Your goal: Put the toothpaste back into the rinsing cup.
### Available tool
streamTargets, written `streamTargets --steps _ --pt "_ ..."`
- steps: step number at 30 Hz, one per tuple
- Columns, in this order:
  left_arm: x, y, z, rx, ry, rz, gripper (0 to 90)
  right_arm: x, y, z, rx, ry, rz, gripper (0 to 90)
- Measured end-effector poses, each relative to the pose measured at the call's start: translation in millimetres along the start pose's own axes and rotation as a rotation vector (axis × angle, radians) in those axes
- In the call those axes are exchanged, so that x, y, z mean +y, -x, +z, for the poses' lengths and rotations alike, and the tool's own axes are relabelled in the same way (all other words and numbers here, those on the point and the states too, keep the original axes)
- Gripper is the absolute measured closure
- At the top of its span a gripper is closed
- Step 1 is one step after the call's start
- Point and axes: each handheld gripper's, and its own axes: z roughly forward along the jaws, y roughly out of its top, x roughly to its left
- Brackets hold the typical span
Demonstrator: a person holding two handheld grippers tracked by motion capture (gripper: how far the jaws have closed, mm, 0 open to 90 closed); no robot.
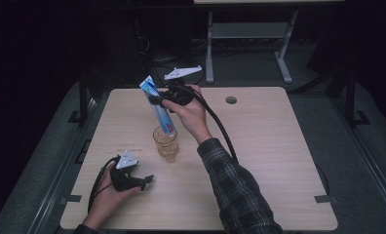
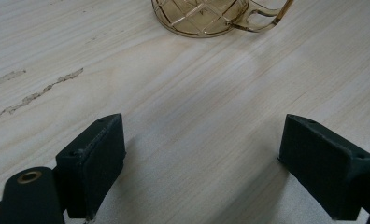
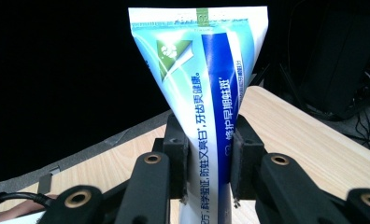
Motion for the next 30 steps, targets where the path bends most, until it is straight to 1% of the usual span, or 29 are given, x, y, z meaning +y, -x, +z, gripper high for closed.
streamTargets --steps 7,16,21,30 --pt "0.0 0.0 -0.1 0.0 0.0 0.0 13.3 -11.5 2.0 10.4 0.016 -0.019 0.005 71.8" --pt "0.0 0.0 0.0 0.0 0.0 0.0 13.3 -25.6 2.5 19.2 0.028 -0.051 0.009 71.8" --pt "0.0 0.0 -0.1 0.001 0.001 0.001 13.3 -33.0 2.3 22.9 0.031 -0.067 0.007 71.8" --pt "0.0 0.1 -0.1 0.001 0.001 0.0 13.3 -49.3 4.5 25.3 0.035 -0.098 0.021 71.6"
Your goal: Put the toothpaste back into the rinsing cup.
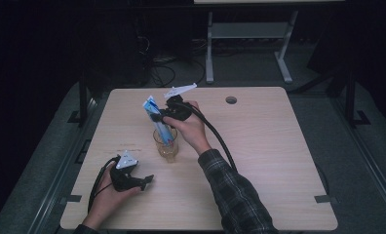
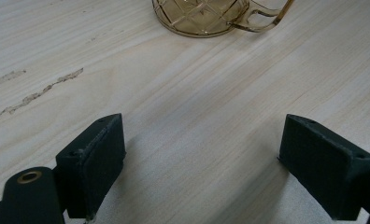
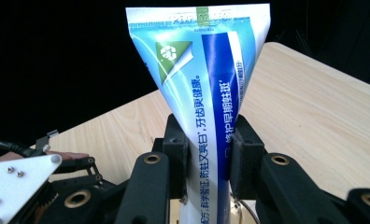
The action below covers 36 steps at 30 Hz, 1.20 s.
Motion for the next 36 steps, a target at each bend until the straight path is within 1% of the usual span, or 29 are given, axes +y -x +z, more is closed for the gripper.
streamTargets --steps 3,6,9,18,23,25,26,28,31,36 --pt "-0.1 0.2 0.1 -0.002 0.0 -0.003 13.3 -3.4 1.3 -0.3 0.002 -0.007 0.0 71.4" --pt "0.0 -0.2 -0.1 0.0 -0.002 0.002 13.3 -7.4 2.1 0.4 0.005 -0.02 0.007 71.4" --pt "0.0 -0.3 -0.2 0.0 -0.003 0.004 13.3 -11.1 2.6 1.7 0.001 -0.032 0.004 71.3" --pt "0.0 -0.2 -0.2 0.0 -0.003 0.003 13.3 -15.9 4.3 1.1 0.0 -0.041 0.009 70.8" --pt "0.0 -0.2 -0.2 0.0 -0.003 0.003 13.3 -16.4 5.4 1.2 0.003 -0.037 0.01 69.9" --pt "0.1 -0.3 -0.2 0.001 -0.003 0.005 13.3 -16.6 6.3 1.6 0.015 -0.032 0.017 67.3" --pt "0.1 -0.4 -0.2 0.001 -0.003 0.005 13.3 -16.6 6.7 1.6 0.015 -0.03 0.021 63.8" --pt "0.0 -0.3 -0.2 0.001 -0.003 0.005 13.3 -16.2 7.0 0.8 -0.011 -0.024 0.012 58.7" --pt "0.0 -0.2 -0.2 0.001 -0.003 0.004 13.3 -16.0 7.0 -2.1 -0.023 -0.016 0.017 53.9" --pt "0.1 -0.4 -0.2 -0.001 -0.003 0.004 13.3 -17.7 7.0 -10.4 -0.046 -0.014 0.011 50.4"
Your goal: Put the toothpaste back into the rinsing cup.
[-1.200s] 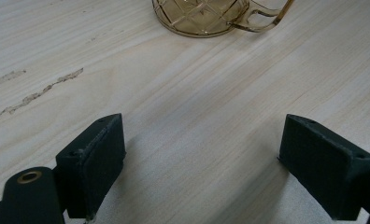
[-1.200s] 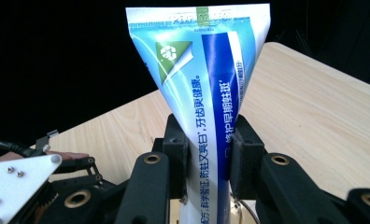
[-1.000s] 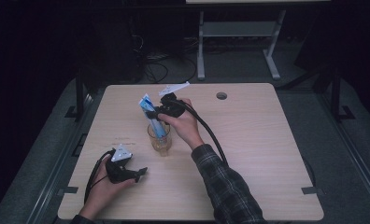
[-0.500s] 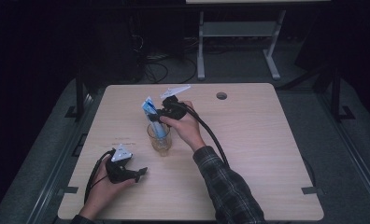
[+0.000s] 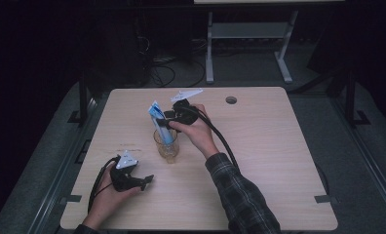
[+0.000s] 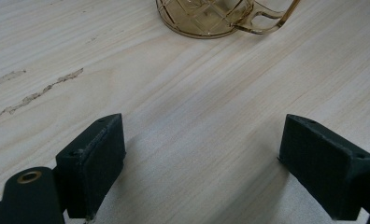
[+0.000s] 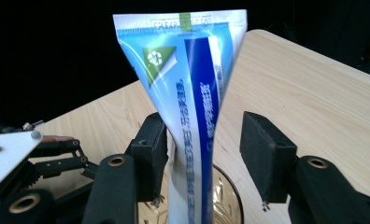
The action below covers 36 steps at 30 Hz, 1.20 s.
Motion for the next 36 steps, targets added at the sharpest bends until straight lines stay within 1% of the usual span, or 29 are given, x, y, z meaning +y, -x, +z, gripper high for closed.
streamTargets --steps 6,8,9,15,17,21,26,28,34,36 --pt "0.1 0.1 -0.1 0.0 -0.001 -0.002 13.3 -5.9 2.6 -18.1 -0.018 -0.004 -0.011 49.3" --pt "-0.1 0.3 0.2 0.002 0.003 -0.002 13.3 -8.6 4.6 -25.9 -0.037 -0.001 -0.013 48.2" --pt "-0.1 0.3 0.2 0.002 0.003 -0.002 13.3 -10.5 6.2 -31.0 -0.049 0.0 -0.012 48.0" --pt "-0.1 0.4 0.4 0.003 0.005 -0.003 13.3 -21.4 11.5 -56.1 -0.08 -0.007 0.01 44.7" --pt "0.0 0.5 0.3 0.003 0.004 -0.004 13.3 -25.5 12.5 -63.4 -0.089 0.001 0.011 44.4" --pt "0.0 0.5 0.3 0.002 0.004 -0.005 13.3 -37.5 13.4 -79.9 -0.105 0.0 0.014 43.0" --pt "0.0 0.5 0.2 0.002 0.004 -0.005 13.3 -53.5 15.4 -95.5 -0.131 0.001 0.021 41.4" --pt "-0.1 0.6 0.3 0.002 0.005 -0.006 13.3 -60.1 16.0 -101.4 -0.134 0.004 0.027 41.5" --pt "0.0 0.3 0.2 0.002 0.003 -0.003 13.3 -80.7 15.6 -118.4 -0.175 -0.007 0.019 40.9" --pt "0.0 0.3 0.2 0.002 0.003 -0.002 13.3 -87.6 15.8 -123.9 -0.189 -0.009 0.026 40.6"
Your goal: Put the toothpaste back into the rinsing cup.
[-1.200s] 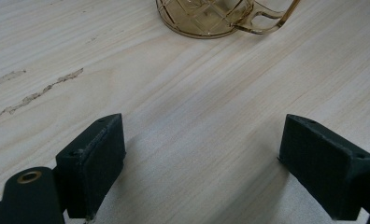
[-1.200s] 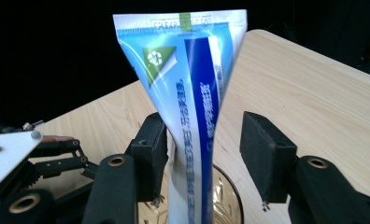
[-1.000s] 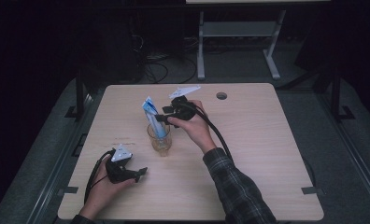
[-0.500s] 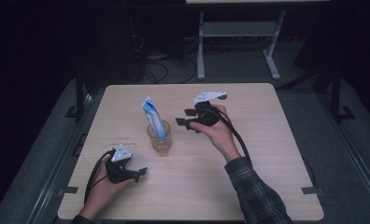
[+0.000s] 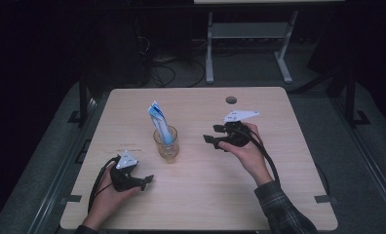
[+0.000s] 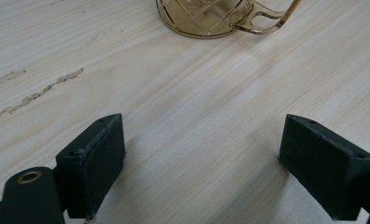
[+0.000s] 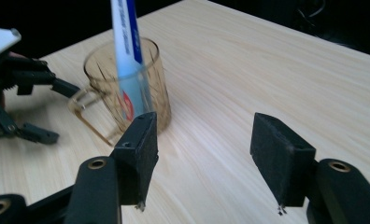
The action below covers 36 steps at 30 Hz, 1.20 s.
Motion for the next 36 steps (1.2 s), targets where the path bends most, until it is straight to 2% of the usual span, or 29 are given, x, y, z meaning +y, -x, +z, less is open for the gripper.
streamTargets --steps 7,22,26,36 --pt "-0.1 0.2 0.2 -0.001 0.004 -0.003 13.3 -25.0 3.0 -14.5 -0.066 -0.033 0.011 39.3" --pt "-0.2 0.3 0.1 0.0 0.002 -0.003 13.3 -83.1 0.2 -45.3 -0.091 -0.091 0.056 34.2" --pt "-0.2 0.3 0.0 -0.001 0.001 -0.004 13.3 -98.5 -0.6 -53.0 -0.129 -0.136 0.057 32.0" --pt "-0.1 0.2 0.1 0.0 0.002 -0.002 13.3 -130.2 1.5 -63.5 -0.163 -0.216 0.077 29.4"
